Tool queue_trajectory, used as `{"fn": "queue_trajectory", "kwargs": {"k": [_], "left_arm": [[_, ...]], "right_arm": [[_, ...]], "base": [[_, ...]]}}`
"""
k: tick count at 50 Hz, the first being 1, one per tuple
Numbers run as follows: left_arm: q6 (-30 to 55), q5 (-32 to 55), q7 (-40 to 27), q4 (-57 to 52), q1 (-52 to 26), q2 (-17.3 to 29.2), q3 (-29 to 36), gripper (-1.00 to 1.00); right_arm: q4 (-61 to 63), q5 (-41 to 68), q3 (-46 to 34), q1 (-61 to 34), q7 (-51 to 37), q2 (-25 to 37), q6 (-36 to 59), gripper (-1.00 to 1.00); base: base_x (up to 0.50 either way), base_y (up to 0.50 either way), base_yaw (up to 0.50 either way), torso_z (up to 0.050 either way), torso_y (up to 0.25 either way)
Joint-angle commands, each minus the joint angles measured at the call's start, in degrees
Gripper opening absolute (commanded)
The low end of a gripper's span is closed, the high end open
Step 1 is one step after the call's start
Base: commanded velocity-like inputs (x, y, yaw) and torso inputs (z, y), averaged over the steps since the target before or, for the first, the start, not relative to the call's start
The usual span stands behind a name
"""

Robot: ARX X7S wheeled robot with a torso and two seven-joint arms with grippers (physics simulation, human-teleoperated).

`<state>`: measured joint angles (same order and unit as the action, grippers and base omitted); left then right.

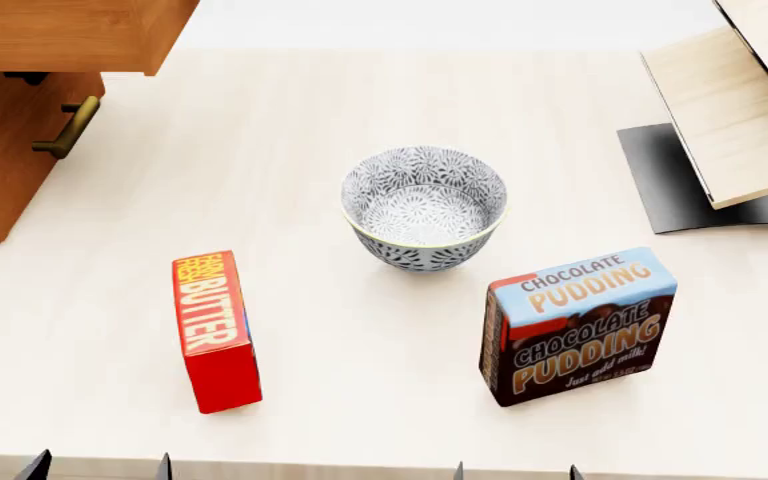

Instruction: Close the top drawer of the cabinet.

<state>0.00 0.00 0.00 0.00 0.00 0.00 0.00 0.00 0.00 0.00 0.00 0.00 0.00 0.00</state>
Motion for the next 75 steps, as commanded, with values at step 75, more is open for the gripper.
{"fn": "queue_trajectory", "kwargs": {"k": [75], "left_arm": [[11.95,0.25,-4.73,-8.23,-0.72,9.28,10.85,1.00]], "right_arm": [[4.57,2.40,-7.13,-0.99,-14.64,7.02,4.76,1.00]], "base": [[0.00,0.00,0.00,0.018,0.000]]}}
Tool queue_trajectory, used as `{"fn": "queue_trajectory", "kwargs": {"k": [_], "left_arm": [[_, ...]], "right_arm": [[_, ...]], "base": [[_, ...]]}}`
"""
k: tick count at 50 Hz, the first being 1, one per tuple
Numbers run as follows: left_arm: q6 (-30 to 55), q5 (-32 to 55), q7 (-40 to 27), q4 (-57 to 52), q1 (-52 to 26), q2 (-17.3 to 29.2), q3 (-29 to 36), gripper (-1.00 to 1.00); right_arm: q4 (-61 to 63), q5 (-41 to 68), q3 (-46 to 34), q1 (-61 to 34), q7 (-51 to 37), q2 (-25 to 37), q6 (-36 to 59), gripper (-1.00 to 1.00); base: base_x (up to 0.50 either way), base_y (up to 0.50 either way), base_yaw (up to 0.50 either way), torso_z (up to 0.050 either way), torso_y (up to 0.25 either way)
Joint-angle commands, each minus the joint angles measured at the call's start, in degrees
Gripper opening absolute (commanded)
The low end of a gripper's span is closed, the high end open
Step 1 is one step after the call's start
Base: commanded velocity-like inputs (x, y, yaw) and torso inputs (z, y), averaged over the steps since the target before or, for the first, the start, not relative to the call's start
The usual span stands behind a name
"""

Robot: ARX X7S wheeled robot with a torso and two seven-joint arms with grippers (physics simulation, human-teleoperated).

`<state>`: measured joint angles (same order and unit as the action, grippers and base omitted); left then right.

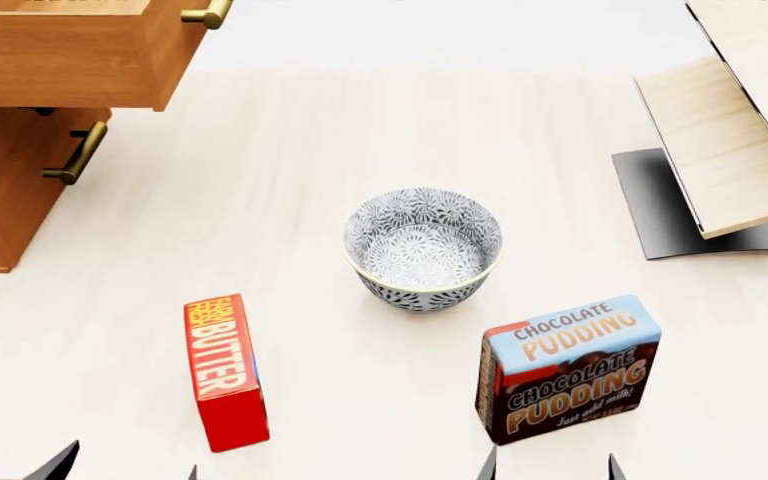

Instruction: Close the top drawer of the cabinet.

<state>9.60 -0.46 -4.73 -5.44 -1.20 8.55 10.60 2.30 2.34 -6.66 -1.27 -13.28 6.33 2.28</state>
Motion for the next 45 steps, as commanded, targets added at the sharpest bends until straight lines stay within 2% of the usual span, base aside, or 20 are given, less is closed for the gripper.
{"fn": "queue_trajectory", "kwargs": {"k": [1,11,45], "left_arm": [[2.38,0.75,-0.04,-2.82,0.48,0.77,0.28,1.00],[8.52,2.91,1.58,-9.78,1.33,2.23,0.26,1.00],[13.20,0.67,-2.59,-21.01,3.79,4.69,0.32,1.00]], "right_arm": [[2.28,0.11,-0.52,0.28,-1.42,0.73,2.49,1.00],[6.03,0.01,-0.48,0.59,-2.85,1.52,5.66,1.00],[15.65,-0.15,-0.80,3.14,-5.89,3.77,9.66,1.00]], "base": [[0.00,0.00,0.00,0.050,0.000],[0.00,0.00,0.00,0.050,0.000],[0.00,0.00,0.00,0.050,0.000]]}}
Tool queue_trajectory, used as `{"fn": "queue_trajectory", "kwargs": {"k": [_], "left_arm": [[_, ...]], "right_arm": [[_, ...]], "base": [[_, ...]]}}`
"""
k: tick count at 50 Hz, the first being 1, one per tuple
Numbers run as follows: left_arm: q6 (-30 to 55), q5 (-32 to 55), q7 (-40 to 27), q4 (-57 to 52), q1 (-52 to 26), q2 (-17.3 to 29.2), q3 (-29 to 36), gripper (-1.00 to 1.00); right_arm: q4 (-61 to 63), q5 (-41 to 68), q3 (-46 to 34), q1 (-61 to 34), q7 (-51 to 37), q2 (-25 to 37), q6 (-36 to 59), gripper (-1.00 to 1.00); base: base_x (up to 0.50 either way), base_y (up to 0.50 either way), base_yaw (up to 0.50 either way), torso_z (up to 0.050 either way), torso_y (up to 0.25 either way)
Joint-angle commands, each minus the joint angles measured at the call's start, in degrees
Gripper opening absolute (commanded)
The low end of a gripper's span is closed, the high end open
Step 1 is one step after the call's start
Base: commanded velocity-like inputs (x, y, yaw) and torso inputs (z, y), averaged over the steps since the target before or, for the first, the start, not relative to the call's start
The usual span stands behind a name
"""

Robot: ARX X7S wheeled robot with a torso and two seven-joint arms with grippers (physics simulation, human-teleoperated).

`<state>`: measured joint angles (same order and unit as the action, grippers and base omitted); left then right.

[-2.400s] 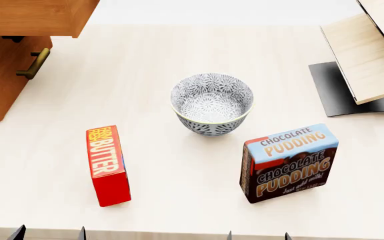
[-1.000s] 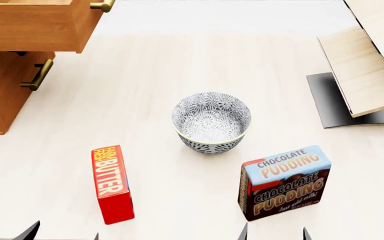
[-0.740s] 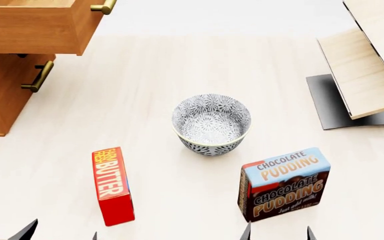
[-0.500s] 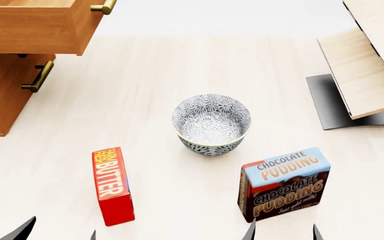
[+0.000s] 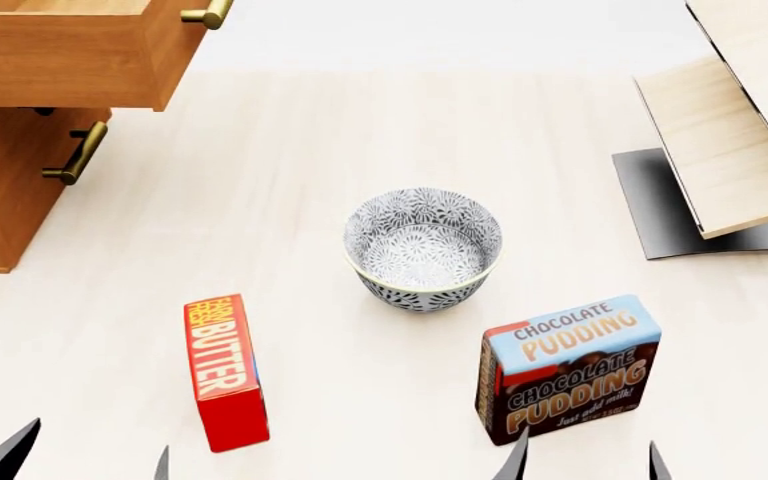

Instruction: Close the top drawer of the cabinet.

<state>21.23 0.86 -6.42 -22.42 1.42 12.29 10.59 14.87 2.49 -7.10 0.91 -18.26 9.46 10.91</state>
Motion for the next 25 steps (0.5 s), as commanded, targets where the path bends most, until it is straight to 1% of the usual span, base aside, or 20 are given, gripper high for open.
{"fn": "queue_trajectory", "kwargs": {"k": [1,15,25], "left_arm": [[1.71,-0.76,-1.00,-4.46,1.32,1.03,0.38,1.00],[2.38,-2.18,-2.46,-9.08,3.61,2.05,1.03,1.00],[2.23,-2.04,-3.18,-9.54,4.09,2.44,0.46,1.00]], "right_arm": [[3.34,-0.37,-0.41,1.00,-1.01,0.69,1.17,1.00],[7.50,-1.37,-1.17,2.91,-2.11,1.72,2.31,1.00],[8.98,-1.94,-1.00,3.53,-3.34,2.04,3.56,1.00]], "base": [[0.00,0.00,0.00,0.050,0.000],[0.00,0.00,0.00,0.050,0.000],[0.00,0.00,0.00,0.050,0.000]]}}
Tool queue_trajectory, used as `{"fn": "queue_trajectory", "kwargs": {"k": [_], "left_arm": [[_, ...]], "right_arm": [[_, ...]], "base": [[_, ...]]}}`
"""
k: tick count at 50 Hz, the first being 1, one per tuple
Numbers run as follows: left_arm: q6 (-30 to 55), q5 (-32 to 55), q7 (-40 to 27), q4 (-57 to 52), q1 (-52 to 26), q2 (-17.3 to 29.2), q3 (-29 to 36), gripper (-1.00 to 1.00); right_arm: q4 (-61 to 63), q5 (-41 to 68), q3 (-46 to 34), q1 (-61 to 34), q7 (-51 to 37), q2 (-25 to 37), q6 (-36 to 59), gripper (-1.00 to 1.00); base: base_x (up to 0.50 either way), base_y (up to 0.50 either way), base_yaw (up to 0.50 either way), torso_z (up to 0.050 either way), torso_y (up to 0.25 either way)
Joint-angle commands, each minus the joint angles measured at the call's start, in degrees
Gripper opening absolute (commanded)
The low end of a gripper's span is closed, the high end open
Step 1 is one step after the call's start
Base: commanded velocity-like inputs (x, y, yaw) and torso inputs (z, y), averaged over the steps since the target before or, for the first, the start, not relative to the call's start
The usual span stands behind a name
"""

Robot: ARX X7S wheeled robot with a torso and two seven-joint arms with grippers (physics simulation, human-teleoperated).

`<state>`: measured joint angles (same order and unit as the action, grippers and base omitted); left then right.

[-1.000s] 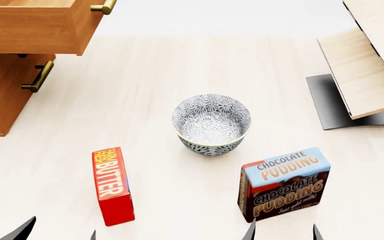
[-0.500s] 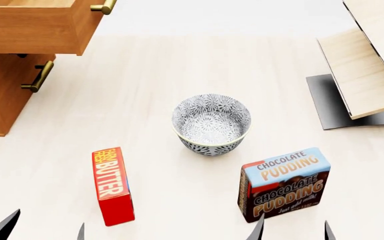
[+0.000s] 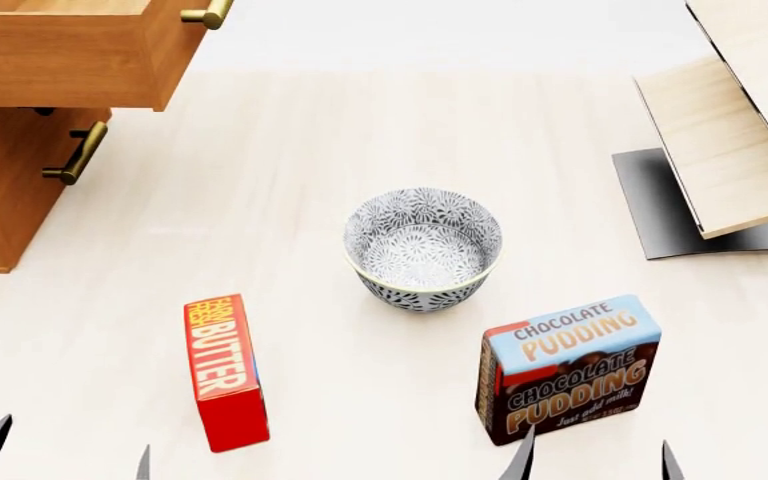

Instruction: Close the top drawer of the cabinet.

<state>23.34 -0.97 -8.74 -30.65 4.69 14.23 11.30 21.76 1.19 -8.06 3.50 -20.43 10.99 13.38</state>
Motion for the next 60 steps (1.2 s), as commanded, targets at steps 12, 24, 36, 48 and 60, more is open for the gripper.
{"fn": "queue_trajectory", "kwargs": {"k": [12,24,36,48,60], "left_arm": [[0.38,-0.28,-1.33,-1.11,0.72,0.67,0.18,1.00],[-0.71,-0.79,-1.73,-0.76,0.87,1.14,0.99,1.00],[-0.15,-0.89,-1.89,-0.10,0.14,1.32,1.64,1.00],[0.01,-0.74,-2.08,-0.09,0.08,1.59,1.96,1.00],[0.08,-0.80,-2.46,0.50,-0.26,1.66,2.42,1.00]], "right_arm": [[2.77,-0.45,-0.57,1.35,-1.45,0.91,1.27,1.00],[2.45,-0.54,-1.18,1.09,-1.78,1.27,0.97,1.00],[2.08,-0.17,-1.72,0.73,-2.01,1.76,1.03,1.00],[1.96,0.30,-2.00,0.78,-2.45,2.08,0.86,1.00],[1.37,0.38,-2.44,0.60,-2.86,2.40,0.54,1.00]], "base": [[0.00,0.00,0.00,0.050,0.000],[0.26,0.00,0.00,0.013,0.000],[0.45,0.00,0.00,0.000,0.000],[0.43,0.00,0.00,0.000,0.000],[0.00,0.00,0.00,0.000,0.000]]}}
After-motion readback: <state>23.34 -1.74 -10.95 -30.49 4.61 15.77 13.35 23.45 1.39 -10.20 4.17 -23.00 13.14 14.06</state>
